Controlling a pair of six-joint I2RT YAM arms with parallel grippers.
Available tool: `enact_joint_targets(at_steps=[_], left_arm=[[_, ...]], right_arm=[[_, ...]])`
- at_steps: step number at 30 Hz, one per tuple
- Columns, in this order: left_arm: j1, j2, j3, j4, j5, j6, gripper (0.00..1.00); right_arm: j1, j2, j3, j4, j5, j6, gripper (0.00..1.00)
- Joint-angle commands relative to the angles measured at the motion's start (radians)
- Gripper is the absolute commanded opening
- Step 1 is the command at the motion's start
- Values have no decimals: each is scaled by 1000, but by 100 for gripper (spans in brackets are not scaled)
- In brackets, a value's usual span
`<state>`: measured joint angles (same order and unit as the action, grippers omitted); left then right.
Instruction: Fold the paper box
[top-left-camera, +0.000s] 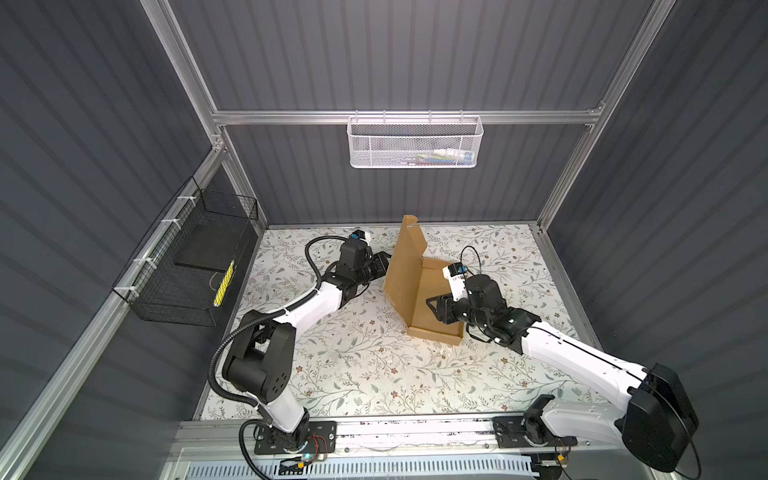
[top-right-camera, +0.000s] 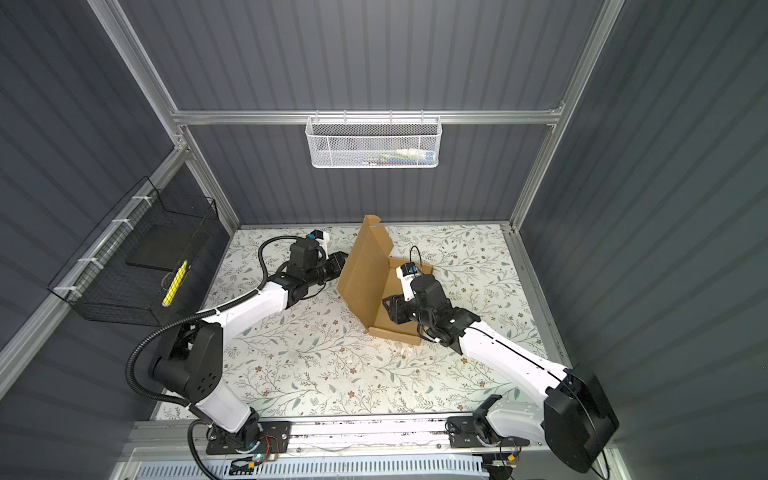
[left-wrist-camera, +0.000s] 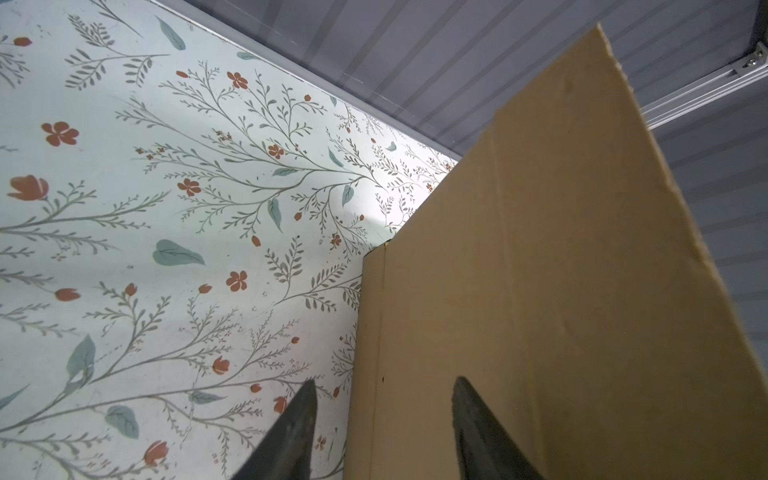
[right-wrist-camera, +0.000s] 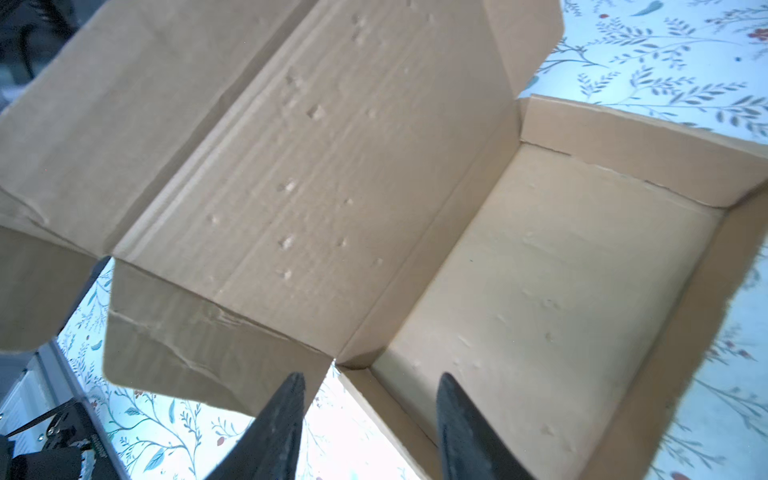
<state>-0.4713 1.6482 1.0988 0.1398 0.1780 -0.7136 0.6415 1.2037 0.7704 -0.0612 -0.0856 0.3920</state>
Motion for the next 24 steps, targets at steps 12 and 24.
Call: enact_joint_targets(at_steps=[12, 24], left_arm=[[0, 59, 87, -25, 64, 68, 52], [0, 183, 219, -74, 131, 133, 52]], right_arm=[[46, 106, -14, 64, -2, -29, 52], [116, 265, 54, 198, 30, 20, 50]])
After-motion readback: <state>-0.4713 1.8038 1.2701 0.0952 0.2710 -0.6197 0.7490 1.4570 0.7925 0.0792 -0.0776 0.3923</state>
